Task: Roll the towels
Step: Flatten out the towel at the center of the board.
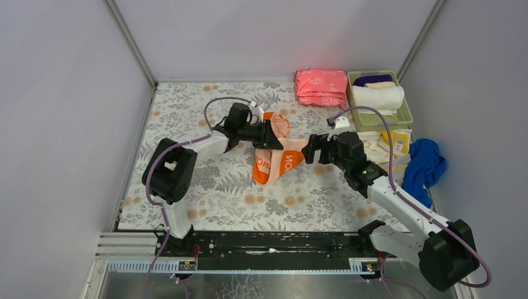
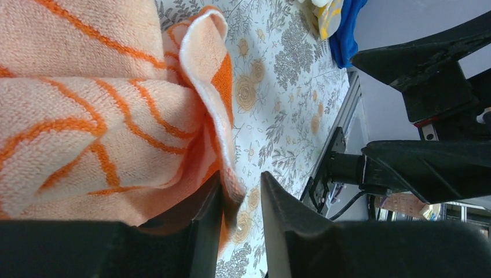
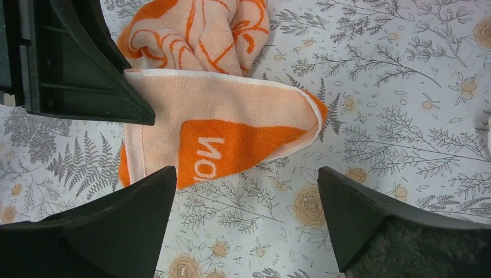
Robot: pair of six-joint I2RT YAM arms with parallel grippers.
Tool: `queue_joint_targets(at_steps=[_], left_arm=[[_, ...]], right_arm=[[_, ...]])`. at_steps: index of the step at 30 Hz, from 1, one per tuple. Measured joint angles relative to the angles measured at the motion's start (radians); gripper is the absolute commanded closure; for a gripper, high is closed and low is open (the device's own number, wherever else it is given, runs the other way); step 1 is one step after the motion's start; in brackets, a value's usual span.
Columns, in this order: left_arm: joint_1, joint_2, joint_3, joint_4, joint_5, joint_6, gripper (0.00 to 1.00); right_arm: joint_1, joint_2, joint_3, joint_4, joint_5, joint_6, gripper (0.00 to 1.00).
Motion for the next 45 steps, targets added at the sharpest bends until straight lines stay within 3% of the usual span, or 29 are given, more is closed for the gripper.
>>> queue_joint_targets(at_steps=[4, 6, 12, 19, 23, 34, 45], left_arm=[[-0.003, 0.023, 0.008, -0.005, 0.000, 0.005, 0.96], [-0.003, 0.032, 0.025, -0.023, -0.003, 0.020, 1.00], [-0.003, -0.040, 0.121, -0.235, -0.087, 0.156, 1.00], [0.041, -0.363, 0.248, -0.513, -0.291, 0.330, 1.00], [0.064, -0.465, 0.363, -0.616, -0.426, 0.402, 1.00], [0.064, -0.476, 0.496, -0.748, -0.533, 0.436, 1.00], [0.064, -0.458, 0.587, -0.837, -0.628, 0.446, 1.00]], right_arm=[[0.000, 0.006, -0.002, 0.006, -0.006, 0.000, 0.00], [0.000, 0.006, -0.002, 0.006, -0.006, 0.000, 0.00], [0.000, 0.006, -0.002, 0.005, -0.016, -0.001, 0.01], [-0.001, 0.029, 0.030, -0.006, -0.056, -0.008, 0.01], [-0.001, 0.089, 0.089, -0.010, -0.104, -0.013, 0.00], [0.045, 0.308, 0.173, 0.051, -0.237, 0.000, 0.01], [0.169, 0.467, 0.057, 0.322, -0.207, -0.001, 0.01]])
